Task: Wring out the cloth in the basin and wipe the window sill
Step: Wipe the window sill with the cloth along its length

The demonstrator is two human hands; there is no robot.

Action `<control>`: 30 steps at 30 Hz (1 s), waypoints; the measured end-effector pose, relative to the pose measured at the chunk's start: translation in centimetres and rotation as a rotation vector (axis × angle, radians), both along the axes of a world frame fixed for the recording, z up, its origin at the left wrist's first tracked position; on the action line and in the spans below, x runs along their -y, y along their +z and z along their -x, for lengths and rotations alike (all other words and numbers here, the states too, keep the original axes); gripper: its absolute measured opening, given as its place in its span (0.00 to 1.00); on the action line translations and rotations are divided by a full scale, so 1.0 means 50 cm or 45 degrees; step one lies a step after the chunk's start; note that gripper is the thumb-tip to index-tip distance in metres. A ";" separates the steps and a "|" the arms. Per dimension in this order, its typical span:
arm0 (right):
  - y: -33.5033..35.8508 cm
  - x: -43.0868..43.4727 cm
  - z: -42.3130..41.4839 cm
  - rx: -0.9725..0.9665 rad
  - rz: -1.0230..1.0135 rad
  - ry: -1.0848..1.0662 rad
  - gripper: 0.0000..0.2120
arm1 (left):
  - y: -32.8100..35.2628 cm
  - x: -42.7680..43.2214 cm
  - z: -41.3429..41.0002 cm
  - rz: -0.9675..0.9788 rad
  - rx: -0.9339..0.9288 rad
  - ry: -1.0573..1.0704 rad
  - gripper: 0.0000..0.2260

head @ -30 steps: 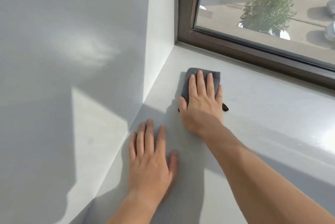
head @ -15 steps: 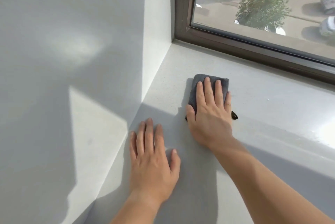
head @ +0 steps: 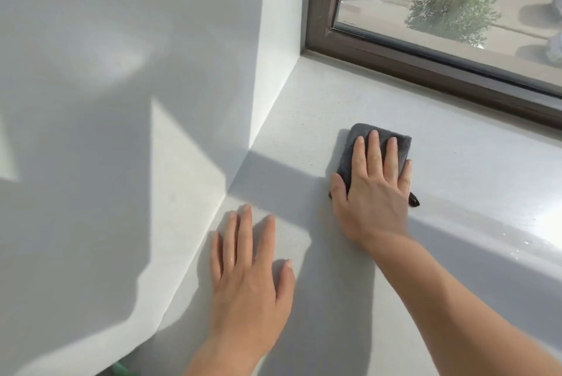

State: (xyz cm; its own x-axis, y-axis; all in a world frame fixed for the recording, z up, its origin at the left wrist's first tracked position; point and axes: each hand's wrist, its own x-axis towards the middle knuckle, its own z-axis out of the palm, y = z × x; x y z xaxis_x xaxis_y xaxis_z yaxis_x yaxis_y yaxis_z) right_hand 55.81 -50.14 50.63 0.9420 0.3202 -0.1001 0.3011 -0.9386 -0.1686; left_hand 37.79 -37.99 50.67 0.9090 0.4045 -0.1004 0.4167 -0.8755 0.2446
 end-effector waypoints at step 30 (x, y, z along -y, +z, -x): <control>0.014 0.071 0.062 -0.081 0.058 -0.005 0.34 | 0.002 0.001 0.000 -0.014 -0.016 0.023 0.35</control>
State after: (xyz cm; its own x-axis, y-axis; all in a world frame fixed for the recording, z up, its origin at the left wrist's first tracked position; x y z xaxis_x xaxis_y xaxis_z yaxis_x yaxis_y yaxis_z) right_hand 52.73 -53.70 51.32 0.9346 0.3101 -0.1743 0.2872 -0.9469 -0.1447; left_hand 37.78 -38.02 50.78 0.9003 0.4218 -0.1070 0.4352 -0.8705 0.2300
